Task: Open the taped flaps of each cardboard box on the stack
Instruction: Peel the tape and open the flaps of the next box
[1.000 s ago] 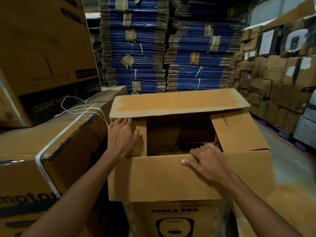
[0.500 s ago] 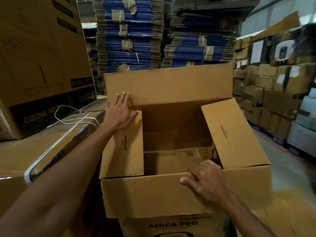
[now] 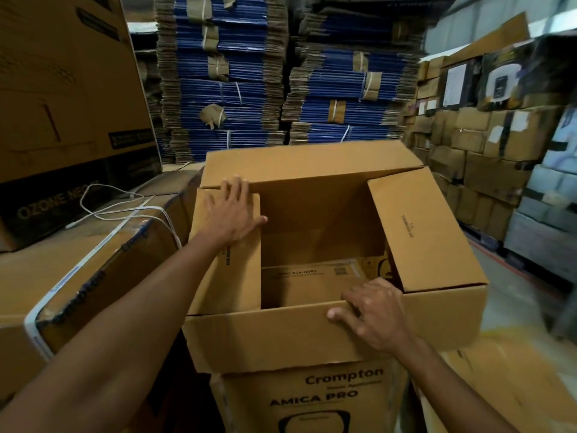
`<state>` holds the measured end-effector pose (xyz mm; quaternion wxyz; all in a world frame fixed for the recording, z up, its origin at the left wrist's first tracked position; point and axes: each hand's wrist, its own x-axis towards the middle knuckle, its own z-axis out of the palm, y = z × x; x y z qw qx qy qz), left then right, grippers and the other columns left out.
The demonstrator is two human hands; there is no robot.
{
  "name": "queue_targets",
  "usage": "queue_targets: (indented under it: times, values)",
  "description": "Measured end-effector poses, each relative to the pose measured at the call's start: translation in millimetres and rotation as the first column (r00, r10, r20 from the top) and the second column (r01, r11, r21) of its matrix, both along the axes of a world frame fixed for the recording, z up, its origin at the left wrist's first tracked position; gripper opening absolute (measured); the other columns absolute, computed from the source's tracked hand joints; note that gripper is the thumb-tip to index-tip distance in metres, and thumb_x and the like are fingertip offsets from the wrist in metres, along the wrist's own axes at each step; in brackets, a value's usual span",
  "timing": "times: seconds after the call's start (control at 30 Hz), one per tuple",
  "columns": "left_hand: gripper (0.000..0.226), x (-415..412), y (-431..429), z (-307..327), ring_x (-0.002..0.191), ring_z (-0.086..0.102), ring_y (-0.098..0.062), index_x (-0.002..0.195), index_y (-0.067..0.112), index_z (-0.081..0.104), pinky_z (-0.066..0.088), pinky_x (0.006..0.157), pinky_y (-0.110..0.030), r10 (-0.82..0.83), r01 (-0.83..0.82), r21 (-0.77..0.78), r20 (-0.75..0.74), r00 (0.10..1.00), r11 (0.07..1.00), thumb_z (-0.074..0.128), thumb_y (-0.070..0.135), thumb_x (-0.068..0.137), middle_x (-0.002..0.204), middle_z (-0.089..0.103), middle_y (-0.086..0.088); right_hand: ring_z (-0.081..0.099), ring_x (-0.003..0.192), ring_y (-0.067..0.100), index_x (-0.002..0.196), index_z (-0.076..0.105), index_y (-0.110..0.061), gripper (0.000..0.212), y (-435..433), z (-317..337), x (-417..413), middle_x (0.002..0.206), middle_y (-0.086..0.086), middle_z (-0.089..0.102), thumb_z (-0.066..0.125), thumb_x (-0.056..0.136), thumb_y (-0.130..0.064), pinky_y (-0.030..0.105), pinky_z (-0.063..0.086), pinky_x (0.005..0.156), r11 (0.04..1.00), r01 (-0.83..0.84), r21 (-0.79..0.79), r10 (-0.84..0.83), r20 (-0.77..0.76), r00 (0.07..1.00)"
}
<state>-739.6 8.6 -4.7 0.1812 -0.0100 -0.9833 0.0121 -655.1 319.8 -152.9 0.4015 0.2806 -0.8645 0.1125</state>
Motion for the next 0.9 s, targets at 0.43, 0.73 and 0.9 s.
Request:
queue_targets:
  times: [0.43, 0.73, 0.9]
  values:
    - [0.045, 123, 15, 12, 0.155, 0.005, -0.027, 0.113, 0.033, 0.063, 0.011, 0.121, -0.064, -0.079, 0.079, -0.011, -0.051, 0.996, 0.997, 0.052, 0.069, 0.09, 0.167, 0.018, 0.002, 0.065, 0.093, 0.014, 0.104, 0.074, -0.031, 0.095, -3, 30, 8, 0.094, -0.008, 0.074, 0.005, 0.077, -0.092, 0.037, 0.041, 0.095, 0.992, 0.058, 0.111, -0.091, 0.331, 0.939]
    - [0.063, 225, -57, -2, 0.115, 0.058, -0.016, 0.146, 0.029, 0.044, 0.054, 0.077, -0.027, 0.4, 0.136, 0.884, -0.334, 0.854, 0.447, 0.071, 0.01, 0.092, 0.141, 0.057, -0.004, 0.064, 0.087, 0.015, 0.1, 0.075, -0.031, 0.108, -3, 36, 2, 0.089, -0.007, 0.074, -0.007, 0.073, -0.095, 0.033, 0.039, 0.081, 0.991, 0.041, 0.126, -0.076, 0.29, 0.954]
    - [0.05, 212, -55, -57, 0.117, 0.063, -0.027, 0.141, 0.015, 0.05, 0.056, 0.093, -0.042, 0.47, 0.214, 0.942, -0.071, 0.88, -0.259, 0.069, 0.013, 0.095, 0.127, 0.064, -0.005, 0.063, 0.081, 0.014, 0.1, 0.076, -0.03, 0.107, 0, 37, 2, 0.085, -0.007, 0.074, -0.005, 0.074, -0.095, 0.035, 0.045, 0.082, 0.991, 0.02, 0.134, -0.058, 0.29, 0.955]
